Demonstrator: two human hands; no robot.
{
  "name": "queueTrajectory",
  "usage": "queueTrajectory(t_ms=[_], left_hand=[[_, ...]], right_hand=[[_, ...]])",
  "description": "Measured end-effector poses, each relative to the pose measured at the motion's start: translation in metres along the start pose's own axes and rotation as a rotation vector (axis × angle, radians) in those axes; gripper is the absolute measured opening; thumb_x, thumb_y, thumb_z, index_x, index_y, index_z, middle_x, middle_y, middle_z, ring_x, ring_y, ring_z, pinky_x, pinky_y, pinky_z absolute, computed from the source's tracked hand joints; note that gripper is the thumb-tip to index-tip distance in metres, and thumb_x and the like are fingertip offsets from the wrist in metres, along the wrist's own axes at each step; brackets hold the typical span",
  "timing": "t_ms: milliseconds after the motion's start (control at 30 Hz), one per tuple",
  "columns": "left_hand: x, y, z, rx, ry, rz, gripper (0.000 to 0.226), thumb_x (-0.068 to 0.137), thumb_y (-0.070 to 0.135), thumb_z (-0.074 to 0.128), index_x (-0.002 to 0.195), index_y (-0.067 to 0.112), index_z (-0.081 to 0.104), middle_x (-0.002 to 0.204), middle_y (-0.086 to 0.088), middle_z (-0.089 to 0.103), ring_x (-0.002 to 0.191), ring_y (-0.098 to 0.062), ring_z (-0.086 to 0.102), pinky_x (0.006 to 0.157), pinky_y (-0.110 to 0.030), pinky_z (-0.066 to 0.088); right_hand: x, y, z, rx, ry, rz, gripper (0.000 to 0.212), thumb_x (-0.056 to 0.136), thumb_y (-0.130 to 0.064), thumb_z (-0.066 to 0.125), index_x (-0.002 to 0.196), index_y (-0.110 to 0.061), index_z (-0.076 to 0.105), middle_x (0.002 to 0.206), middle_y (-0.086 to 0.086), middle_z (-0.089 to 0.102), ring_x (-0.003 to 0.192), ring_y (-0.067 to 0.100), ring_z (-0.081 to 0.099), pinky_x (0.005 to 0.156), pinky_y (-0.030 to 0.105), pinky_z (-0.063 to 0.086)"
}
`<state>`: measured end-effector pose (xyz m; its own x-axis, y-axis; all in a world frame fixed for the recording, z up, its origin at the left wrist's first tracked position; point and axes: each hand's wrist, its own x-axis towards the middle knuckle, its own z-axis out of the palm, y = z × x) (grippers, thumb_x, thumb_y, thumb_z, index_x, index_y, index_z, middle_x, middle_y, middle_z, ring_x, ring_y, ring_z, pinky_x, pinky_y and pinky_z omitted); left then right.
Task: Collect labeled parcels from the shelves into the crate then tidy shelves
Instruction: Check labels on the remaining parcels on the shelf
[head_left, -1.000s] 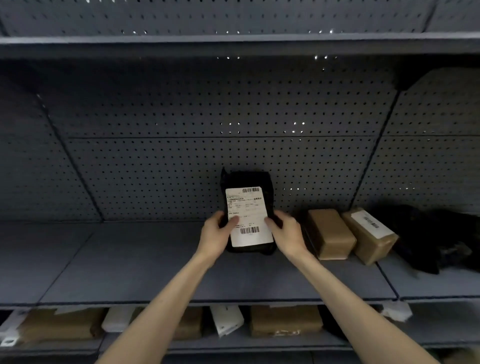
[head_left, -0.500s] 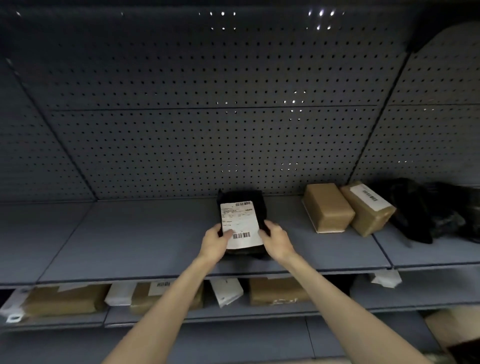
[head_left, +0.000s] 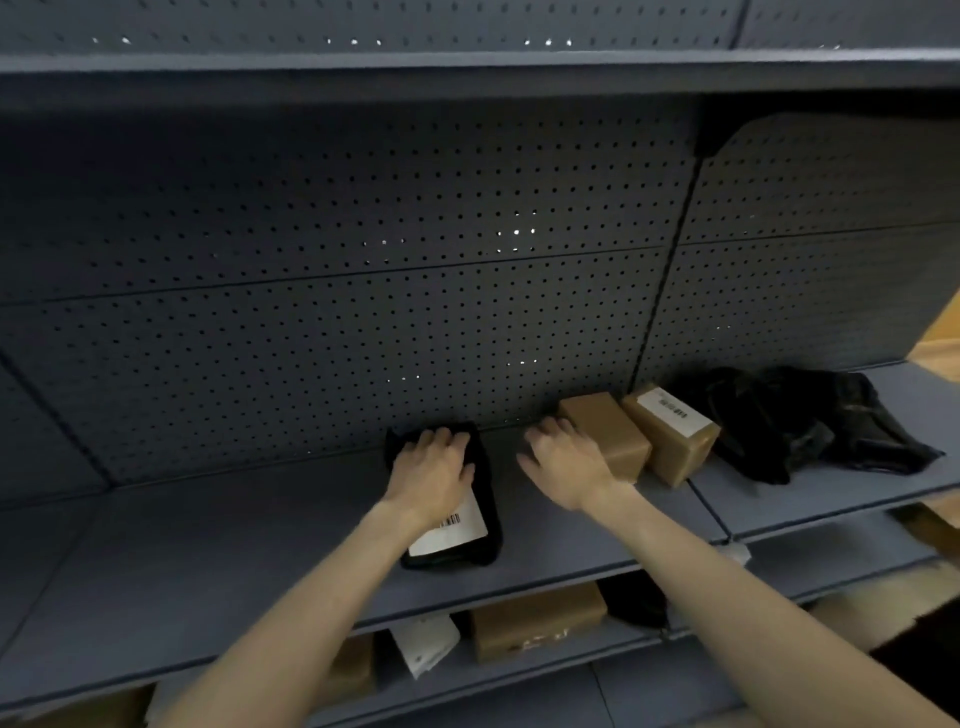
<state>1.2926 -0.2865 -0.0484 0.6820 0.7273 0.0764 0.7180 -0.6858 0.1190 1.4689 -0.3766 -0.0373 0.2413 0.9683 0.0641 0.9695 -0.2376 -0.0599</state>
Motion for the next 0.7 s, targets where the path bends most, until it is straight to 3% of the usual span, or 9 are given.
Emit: queueTrajectory(t_ms=[267,533,700], left_hand=[[0.036,0.079,-0.012,0.078,0.026,0.086,0.047,0.103,0.042,0.041,0.141,0.016,0.049,0.140,-0.008,0.052,0.129,-0.028,0.047,0.102,-0.039,0.042],[0.062,0.160,0.006,0.079,-0.027,0.056,0.048,0.101,0.042,0.043,0.139,0.014,0.050,0.142,-0.009,0.050,0.129,-0.029,0.046,0.103,-0.041,0.041],[0.069,0.186,0.030,0.006,-0.105,0.001,0.049,0.102,0.036,0.043,0.147,0.014,0.044,0.155,-0.006,0.040,0.137,-0.029,0.040,0.109,-0.042,0.038]], right_hand=[[-0.013,0.077,-0.033,-0.100,0.014,0.095,0.042,0.101,-0.039,0.039,0.123,-0.008,0.058,0.127,0.015,0.054,0.122,0.034,0.047,0.098,0.041,0.040],[-0.023,0.140,-0.027,0.060,-0.020,0.130,0.040,0.101,-0.032,0.041,0.127,-0.004,0.052,0.126,0.018,0.054,0.120,0.036,0.047,0.096,0.042,0.042],[-0.026,0.154,-0.003,0.231,-0.077,0.146,0.034,0.102,-0.029,0.040,0.117,-0.004,0.057,0.120,0.018,0.061,0.109,0.033,0.059,0.087,0.038,0.050]])
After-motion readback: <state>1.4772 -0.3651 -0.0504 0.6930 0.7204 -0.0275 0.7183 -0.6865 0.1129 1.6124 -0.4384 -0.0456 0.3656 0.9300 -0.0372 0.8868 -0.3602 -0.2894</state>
